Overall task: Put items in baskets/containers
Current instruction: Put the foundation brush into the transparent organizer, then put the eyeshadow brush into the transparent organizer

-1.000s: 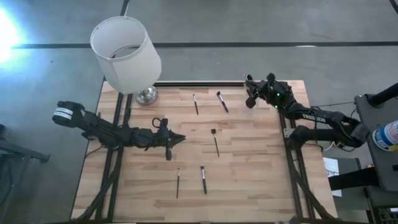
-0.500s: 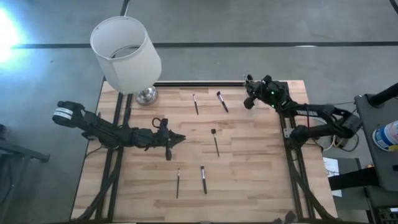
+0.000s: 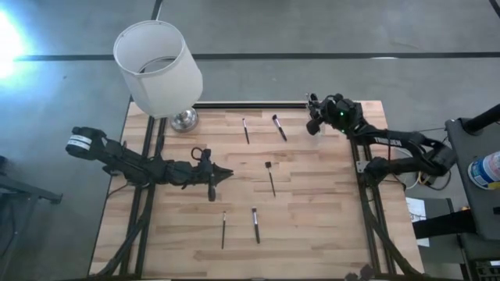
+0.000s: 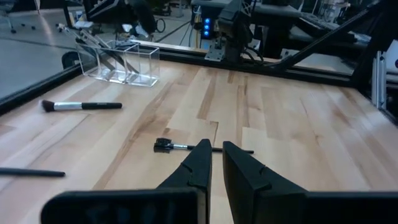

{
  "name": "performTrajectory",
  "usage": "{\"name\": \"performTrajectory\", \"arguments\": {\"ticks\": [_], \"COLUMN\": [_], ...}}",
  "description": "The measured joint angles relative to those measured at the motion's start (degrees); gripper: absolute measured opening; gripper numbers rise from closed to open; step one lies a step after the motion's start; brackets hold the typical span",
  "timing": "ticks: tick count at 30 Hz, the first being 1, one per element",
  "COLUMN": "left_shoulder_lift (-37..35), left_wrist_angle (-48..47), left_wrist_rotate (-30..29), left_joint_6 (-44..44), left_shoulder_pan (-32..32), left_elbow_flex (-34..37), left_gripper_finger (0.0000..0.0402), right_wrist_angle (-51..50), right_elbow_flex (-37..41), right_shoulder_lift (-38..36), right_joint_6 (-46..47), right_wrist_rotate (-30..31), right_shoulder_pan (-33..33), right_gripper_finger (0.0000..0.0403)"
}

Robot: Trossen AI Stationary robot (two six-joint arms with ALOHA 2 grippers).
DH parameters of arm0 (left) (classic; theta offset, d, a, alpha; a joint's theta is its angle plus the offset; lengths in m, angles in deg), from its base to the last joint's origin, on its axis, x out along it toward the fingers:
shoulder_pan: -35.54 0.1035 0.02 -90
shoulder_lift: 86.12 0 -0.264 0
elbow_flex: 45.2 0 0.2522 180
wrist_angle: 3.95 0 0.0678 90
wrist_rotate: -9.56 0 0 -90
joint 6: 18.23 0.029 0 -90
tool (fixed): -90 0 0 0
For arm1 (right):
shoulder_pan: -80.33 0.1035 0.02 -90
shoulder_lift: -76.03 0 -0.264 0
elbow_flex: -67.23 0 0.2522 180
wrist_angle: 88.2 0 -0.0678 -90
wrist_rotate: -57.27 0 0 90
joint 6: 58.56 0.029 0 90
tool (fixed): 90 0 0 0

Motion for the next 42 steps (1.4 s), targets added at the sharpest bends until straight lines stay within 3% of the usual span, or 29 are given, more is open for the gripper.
{"name": "performTrajectory", "arguments": {"ticks": [3,7,12,15,21,26,32,36,42], "left_shoulder_lift": [0.0,0.0,0.04,0.04,4.85,14.93,25.32,28.21,29.39], "left_wrist_angle": [-0.48,-7.53,-30.32,-44.47,-66.89,-74.37,-84.62,-89.4,-89.67], "left_wrist_rotate": [0.02,0.46,-3.96,-9.55,-10.06,-4.69,2.13,2.36,2.44], "left_joint_6": [-1.93,-4.8,-13.59,-22.04,-45.49,-58.89,-68.75,-72.56,-75.28], "left_shoulder_pan": [0.0,-1.07,-6.53,-10.83,-16.77,-18.9,-19.1,-19.08,-18.52], "left_elbow_flex": [0.0,-1.99,-10.89,-17.15,-28.42,-36.39,-46.21,-51.14,-52.04], "left_gripper_finger": [0.0032,0.0032,0.0023,0.0022,0.003,0.0061,0.0106,0.0121,0.0124], "right_wrist_angle": [-4.22,-6.1,-5.43,-5.3,-3.9,-3.96,-3.98,-4.02,-4.0], "right_elbow_flex": [-0.27,1.04,4.38,6.3,10.09,12.25,12.76,13.0,13.2], "right_shoulder_lift": [-2.84,-7.35,-13.41,-16.89,-23.0,-26.95,-28.91,-28.85,-28.87], "right_joint_6": [-0.01,0.64,0.75,1.07,0.6,0.44,0.17,0.0,0.0], "right_wrist_rotate": [0.08,0.13,0.14,1.69,4.47,4.52,4.58,4.55,4.45], "right_shoulder_pan": [0.16,2.01,6.17,9.11,14.03,15.95,16.91,16.92,16.92], "right_gripper_finger": [0.0109,0.0076,0.0017,0.0013,0.0013,0.0013,0.0013,0.0013,0.0013]}}
